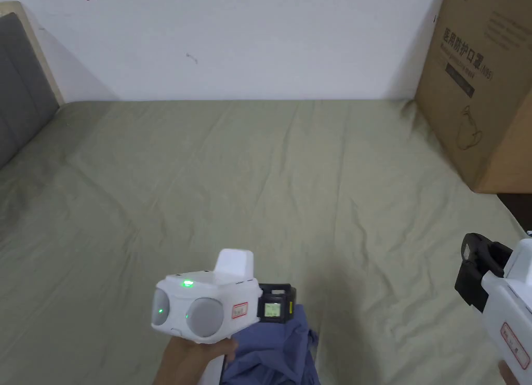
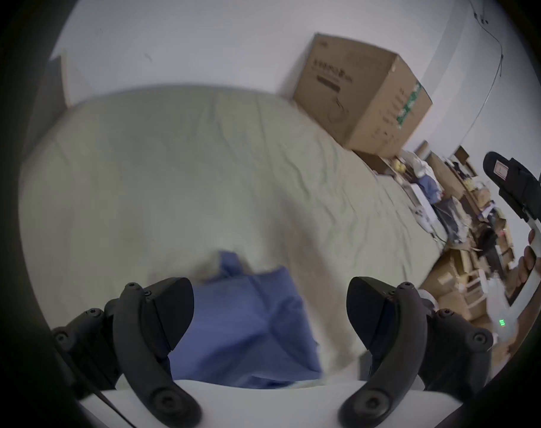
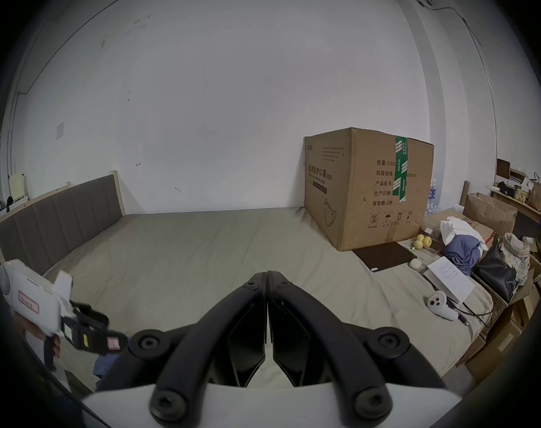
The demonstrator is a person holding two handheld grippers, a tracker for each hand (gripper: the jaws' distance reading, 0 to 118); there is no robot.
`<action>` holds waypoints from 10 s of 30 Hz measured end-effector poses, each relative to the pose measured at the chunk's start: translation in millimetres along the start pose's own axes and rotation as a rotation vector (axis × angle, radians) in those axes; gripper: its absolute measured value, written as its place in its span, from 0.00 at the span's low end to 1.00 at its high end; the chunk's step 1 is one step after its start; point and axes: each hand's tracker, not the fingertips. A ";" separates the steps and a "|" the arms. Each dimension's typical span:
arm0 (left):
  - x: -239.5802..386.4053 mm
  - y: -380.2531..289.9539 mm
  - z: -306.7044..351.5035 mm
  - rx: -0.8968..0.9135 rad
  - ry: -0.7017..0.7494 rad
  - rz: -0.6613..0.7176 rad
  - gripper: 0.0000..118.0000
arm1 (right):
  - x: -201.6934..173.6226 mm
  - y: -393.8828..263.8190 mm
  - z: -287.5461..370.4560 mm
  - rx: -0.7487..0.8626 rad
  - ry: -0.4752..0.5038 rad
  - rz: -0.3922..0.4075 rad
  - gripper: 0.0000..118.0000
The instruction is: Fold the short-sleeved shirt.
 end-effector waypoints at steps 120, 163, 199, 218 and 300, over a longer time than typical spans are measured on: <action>-131.6 -84.1 -39.8 -0.256 -0.147 0.405 0.84 | -194.0 -208.8 -115.9 -0.439 0.323 0.186 0.00; -522.9 -26.4 97.2 -0.296 0.422 0.435 0.14 | -238.2 -81.4 -120.2 -0.284 0.349 0.099 0.00; -107.5 86.6 221.7 0.697 0.491 -0.066 0.72 | -104.5 94.1 1.2 0.210 0.187 0.096 0.00; -37.1 55.7 152.8 0.725 0.318 -0.146 0.00 | -82.6 74.6 10.7 0.264 0.109 0.098 0.00; -32.5 53.0 149.5 0.698 0.336 -0.166 0.93 | -85.1 76.2 18.9 0.254 0.110 0.067 0.86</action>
